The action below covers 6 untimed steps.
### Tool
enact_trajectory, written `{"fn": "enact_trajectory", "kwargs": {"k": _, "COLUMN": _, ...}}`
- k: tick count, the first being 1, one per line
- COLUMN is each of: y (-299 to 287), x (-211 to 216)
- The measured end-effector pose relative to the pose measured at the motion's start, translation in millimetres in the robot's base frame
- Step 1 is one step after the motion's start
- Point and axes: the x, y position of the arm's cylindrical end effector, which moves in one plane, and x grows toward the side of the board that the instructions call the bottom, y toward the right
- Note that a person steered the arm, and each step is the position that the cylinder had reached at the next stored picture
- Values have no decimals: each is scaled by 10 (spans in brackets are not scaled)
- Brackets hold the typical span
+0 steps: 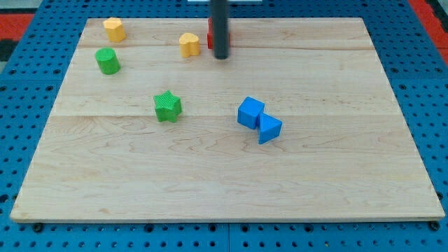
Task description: Push the red circle towards the right of the yellow hexagon
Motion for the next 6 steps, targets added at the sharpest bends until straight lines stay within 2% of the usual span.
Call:
{"fn": "enact_trajectory", "kwargs": {"k": 1, "y": 134, "x": -787}}
{"fn": "enact_trajectory", "kwargs": {"k": 2, "y": -27, "x": -956}}
{"fn": "enact_trajectory", "kwargs": {"k": 5, "y": -945, "x": -555}}
{"fn": "enact_trajectory", "kwargs": {"k": 6, "y": -1696, "x": -553}}
